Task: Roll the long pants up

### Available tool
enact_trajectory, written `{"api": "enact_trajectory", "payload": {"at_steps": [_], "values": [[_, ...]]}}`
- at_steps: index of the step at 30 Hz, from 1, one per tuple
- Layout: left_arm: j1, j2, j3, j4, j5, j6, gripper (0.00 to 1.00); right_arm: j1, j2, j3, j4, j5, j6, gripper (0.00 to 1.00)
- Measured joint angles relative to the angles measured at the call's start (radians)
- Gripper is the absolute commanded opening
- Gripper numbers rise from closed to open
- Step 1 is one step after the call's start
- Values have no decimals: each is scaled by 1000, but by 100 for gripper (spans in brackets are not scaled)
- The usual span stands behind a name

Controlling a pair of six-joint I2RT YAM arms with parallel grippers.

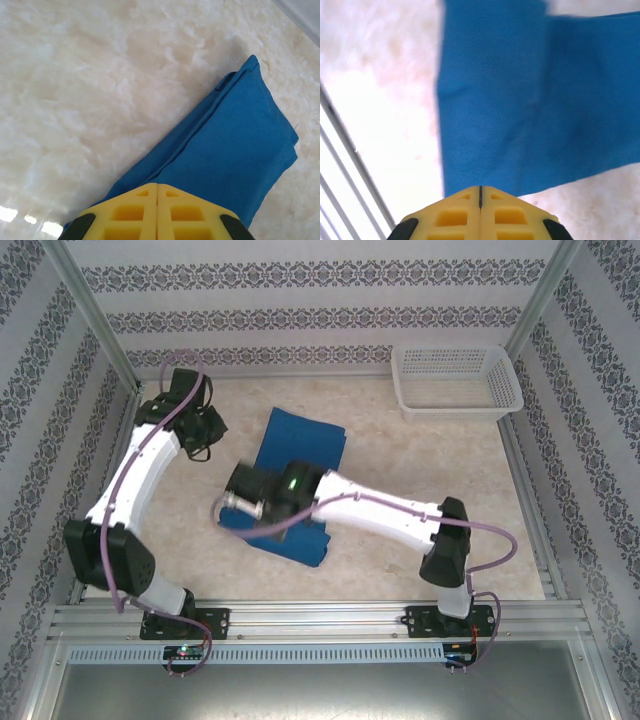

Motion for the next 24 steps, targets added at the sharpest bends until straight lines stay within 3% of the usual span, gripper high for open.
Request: {"api": "enact_trajectory", "payload": {"at_steps": [3, 5, 12, 18, 24], "values": [[3, 97, 33, 26, 61, 2, 0, 101, 58, -120, 43, 50, 43, 0], [4, 137, 38, 35, 102, 2, 0, 113, 108, -177, 58, 96, 61, 0], [4, 122, -27, 53, 183, 11, 0, 25, 132, -323, 91, 217, 105, 0], [3, -27, -240, 68, 216, 16, 0, -74, -27, -434, 126, 208, 174, 0], [2, -166, -420, 69, 227, -11, 0, -177, -290, -512, 234, 72, 304, 0]]}}
